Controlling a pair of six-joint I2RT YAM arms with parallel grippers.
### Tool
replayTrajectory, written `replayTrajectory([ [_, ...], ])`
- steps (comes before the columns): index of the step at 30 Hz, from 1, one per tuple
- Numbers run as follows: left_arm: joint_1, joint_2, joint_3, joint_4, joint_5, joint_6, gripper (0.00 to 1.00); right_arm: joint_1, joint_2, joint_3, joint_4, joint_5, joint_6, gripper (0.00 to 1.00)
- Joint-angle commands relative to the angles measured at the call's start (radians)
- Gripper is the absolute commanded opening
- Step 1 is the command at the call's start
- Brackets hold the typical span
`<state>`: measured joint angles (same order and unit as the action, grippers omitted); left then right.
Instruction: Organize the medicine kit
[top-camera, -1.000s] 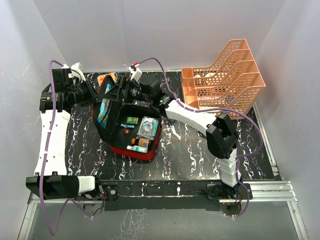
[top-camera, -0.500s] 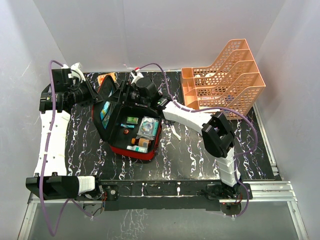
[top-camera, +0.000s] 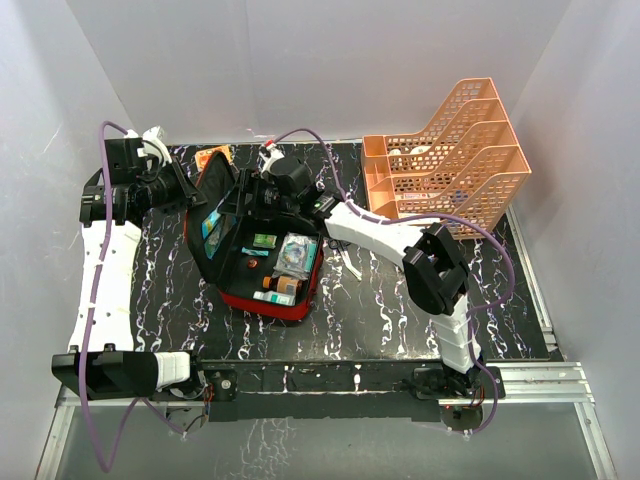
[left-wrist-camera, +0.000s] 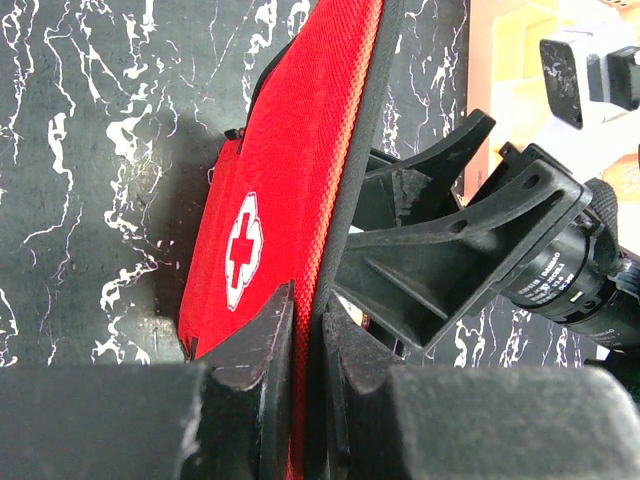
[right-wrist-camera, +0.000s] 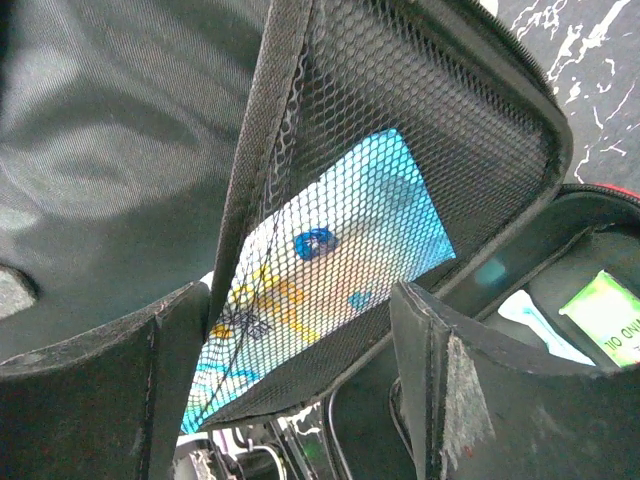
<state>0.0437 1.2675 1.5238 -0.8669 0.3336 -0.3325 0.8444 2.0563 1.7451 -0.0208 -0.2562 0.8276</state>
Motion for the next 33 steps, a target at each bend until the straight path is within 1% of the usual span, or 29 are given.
replayTrajectory([
  [1,-0.004,-0.039,0.003,0.055,0.047,-0.011,0.0,0.027,-0.06,0.031,-0.012,-0.086,-0.051,0.72],
  [7,-0.002,-0.044,-0.005,0.058,0.048,-0.011,0.0,0.05,-0.071,0.018,0.008,-0.133,-0.033,0.74],
  [10,-0.003,-0.045,-0.008,0.058,0.05,-0.011,0.0,0.065,-0.074,0.006,0.005,-0.127,-0.049,0.74],
  [12,-0.003,-0.044,-0.009,0.058,0.051,-0.011,0.0,0.077,-0.073,0.005,-0.026,-0.094,-0.09,0.74],
  [19,-0.003,-0.044,-0.008,0.063,0.056,-0.011,0.0,0.105,-0.062,0.015,-0.175,0.117,-0.252,0.65],
  [20,-0.004,-0.045,-0.008,0.063,0.056,-0.011,0.0,0.113,-0.058,0.03,-0.207,0.175,-0.277,0.63],
  [23,-0.004,-0.046,-0.008,0.063,0.058,-0.012,0.0,0.121,-0.034,0.094,-0.31,0.338,-0.336,0.62],
  [25,-0.004,-0.046,-0.01,0.065,0.058,-0.013,0.0,0.123,-0.029,0.138,-0.344,0.386,-0.348,0.62],
  [27,-0.004,-0.044,-0.011,0.063,0.058,-0.013,0.0,0.122,-0.042,0.159,-0.345,0.374,-0.344,0.64],
  [30,-0.004,-0.046,-0.015,0.068,0.067,-0.01,0.0,0.121,-0.072,0.18,-0.336,0.286,-0.294,0.68],
  [33,-0.004,-0.05,-0.028,0.081,0.094,-0.001,0.0,0.123,-0.041,0.284,-0.443,0.221,-0.21,0.65],
])
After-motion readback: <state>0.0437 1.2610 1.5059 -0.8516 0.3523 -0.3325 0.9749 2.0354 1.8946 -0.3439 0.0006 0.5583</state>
